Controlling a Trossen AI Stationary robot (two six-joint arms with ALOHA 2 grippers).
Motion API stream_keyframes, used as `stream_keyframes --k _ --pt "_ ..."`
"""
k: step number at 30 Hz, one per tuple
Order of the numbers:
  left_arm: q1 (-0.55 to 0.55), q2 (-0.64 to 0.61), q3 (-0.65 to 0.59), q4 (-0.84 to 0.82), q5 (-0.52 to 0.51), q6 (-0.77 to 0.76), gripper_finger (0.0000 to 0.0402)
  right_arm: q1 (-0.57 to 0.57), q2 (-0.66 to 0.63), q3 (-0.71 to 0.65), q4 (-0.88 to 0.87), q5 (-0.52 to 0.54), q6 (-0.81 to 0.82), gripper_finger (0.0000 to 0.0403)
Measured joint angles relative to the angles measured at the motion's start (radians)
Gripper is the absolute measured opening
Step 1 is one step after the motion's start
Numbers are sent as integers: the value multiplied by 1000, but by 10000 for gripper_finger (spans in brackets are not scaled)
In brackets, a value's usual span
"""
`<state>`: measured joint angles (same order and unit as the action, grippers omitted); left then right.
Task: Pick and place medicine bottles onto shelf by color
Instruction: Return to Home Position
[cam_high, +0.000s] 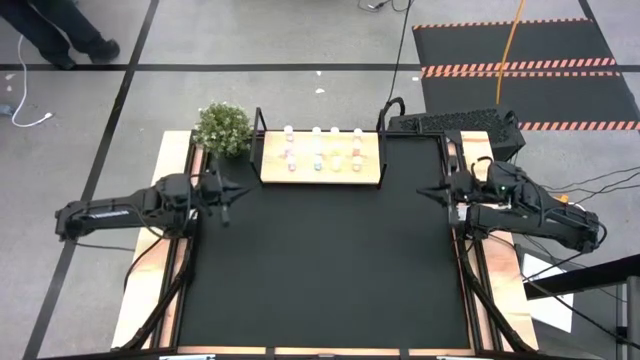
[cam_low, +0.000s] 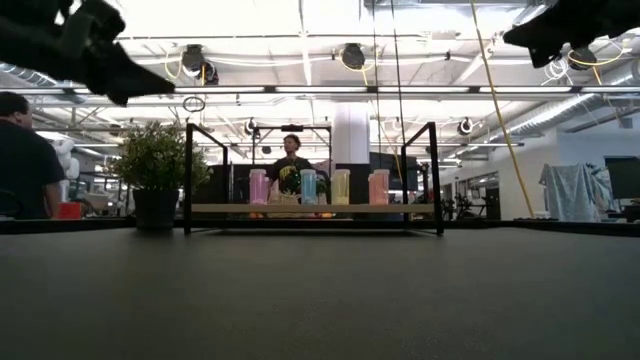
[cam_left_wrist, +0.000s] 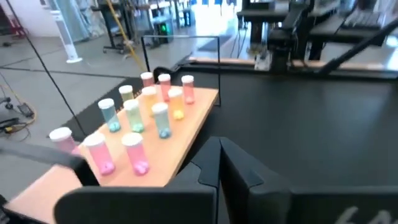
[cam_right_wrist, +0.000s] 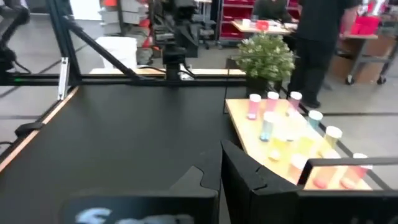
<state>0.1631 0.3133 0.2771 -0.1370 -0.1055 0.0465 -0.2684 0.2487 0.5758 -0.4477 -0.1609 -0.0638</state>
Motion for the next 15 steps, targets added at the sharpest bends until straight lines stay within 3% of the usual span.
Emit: stream_keyframes --k 6,15 --pt "0 -162 -117 95 59 -53 5 0 -52 -93 98 -27 20 0" --pt "-2 -312 -148 61 129 -41 8 8 -184 -480 667 -75 294 0"
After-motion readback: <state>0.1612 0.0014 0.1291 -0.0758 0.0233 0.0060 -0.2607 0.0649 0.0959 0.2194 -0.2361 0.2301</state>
